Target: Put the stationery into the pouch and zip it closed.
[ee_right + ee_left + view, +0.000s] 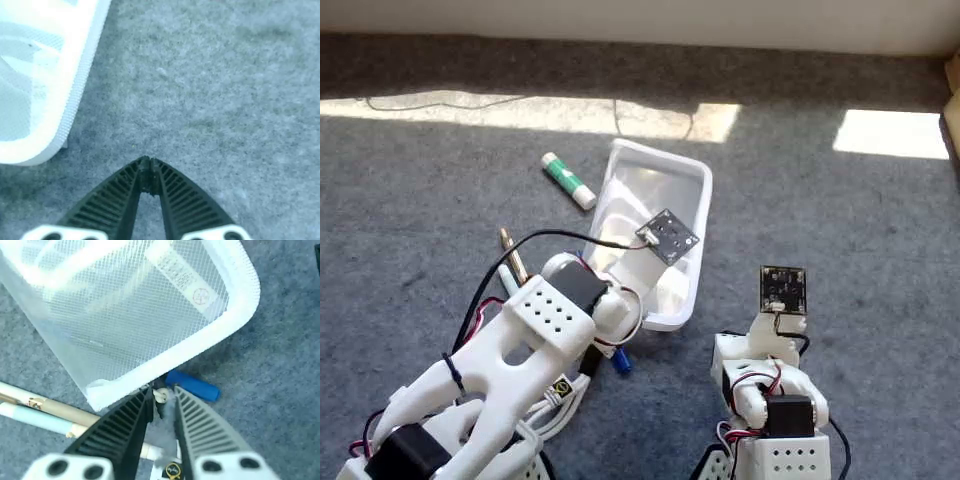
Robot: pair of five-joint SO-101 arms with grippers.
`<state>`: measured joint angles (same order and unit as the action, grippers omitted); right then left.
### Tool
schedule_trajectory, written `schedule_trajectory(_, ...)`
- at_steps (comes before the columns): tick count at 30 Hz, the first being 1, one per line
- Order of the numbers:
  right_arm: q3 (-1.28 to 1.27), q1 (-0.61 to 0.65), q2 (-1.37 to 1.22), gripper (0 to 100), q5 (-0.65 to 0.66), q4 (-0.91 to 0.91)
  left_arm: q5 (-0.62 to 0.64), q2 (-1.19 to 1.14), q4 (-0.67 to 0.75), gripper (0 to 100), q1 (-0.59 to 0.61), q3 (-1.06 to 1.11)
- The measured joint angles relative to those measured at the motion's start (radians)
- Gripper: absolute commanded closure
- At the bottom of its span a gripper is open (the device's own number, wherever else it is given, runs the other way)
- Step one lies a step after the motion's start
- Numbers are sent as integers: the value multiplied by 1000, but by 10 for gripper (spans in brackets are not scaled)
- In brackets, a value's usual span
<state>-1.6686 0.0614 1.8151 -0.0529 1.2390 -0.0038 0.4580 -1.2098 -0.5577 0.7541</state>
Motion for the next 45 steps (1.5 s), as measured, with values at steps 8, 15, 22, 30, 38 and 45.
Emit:
schedule_trajectory(8,0,0,0,993,0,0,115,51,-153,736,35,-124)
schedule_trajectory(15,0,0,0,993,0,0,49,321,-160,737,180,-104)
schedule_trajectory(22,0,0,0,993,0,0,-57,493,-160,737,419,26)
schedule_trajectory(30,0,0,0,993,0,0,-109,612,-141,737,641,153)
schedule_trajectory(38,0,0,0,993,0,0,-109,678,-86,737,686,232)
schedule_trajectory(45,0,0,0,993,0,0,-109,773,-86,737,686,298)
